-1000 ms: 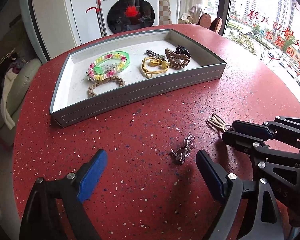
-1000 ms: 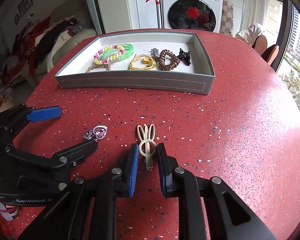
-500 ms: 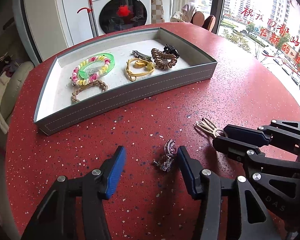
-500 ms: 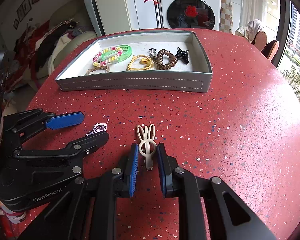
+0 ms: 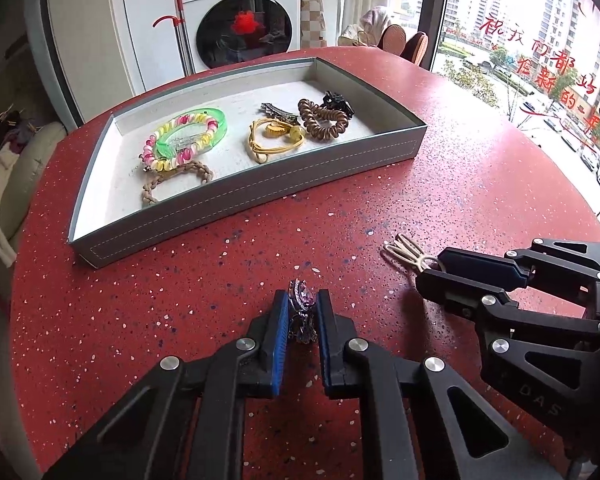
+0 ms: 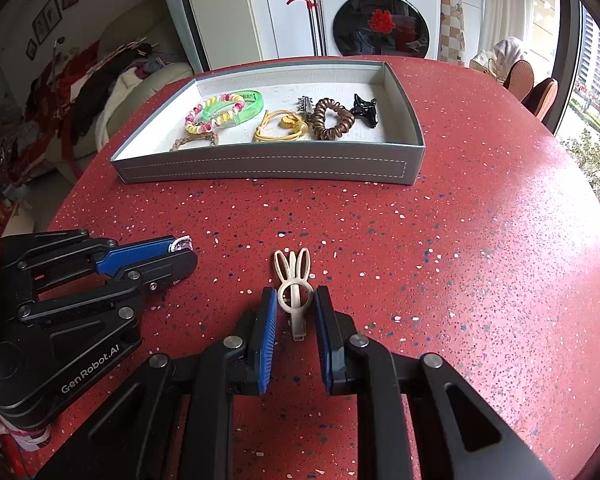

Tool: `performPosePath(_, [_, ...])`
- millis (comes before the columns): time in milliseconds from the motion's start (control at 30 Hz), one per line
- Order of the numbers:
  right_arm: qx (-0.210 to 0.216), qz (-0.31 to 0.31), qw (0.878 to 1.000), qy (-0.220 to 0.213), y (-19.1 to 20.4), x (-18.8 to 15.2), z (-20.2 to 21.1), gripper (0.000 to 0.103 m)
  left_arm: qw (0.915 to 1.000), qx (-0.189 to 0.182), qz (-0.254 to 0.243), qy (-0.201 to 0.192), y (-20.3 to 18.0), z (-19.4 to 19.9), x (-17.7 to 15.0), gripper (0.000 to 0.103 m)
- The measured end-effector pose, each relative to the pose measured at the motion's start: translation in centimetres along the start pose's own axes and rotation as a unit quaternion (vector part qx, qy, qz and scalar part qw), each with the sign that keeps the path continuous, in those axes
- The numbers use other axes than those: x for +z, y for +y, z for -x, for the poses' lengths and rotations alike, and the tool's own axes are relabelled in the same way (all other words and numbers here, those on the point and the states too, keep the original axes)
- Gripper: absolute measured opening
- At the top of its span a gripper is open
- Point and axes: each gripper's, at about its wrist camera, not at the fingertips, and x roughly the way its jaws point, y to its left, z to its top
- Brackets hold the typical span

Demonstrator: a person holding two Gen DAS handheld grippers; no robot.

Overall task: Organize jewelry
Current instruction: 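Carry the pink heart pendant and bunny-ear clip into the grey tray with both tools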

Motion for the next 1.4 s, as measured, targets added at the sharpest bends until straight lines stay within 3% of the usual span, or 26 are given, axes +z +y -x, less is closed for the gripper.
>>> performPosePath(1000, [0.035,-0.036,0.999,-0.012,-1.0,2.2,1.4,0.021,0.9970,-0.001,0.075,-0.021,3.9,1.9,0.7,0.030])
performPosePath(1400, [0.044,-0.050,0.998,-0.023,-2.1,4.2,1.5,0.021,0.9946,0.012,0.098,-0.032,5.7,1.9,2.6,0.030])
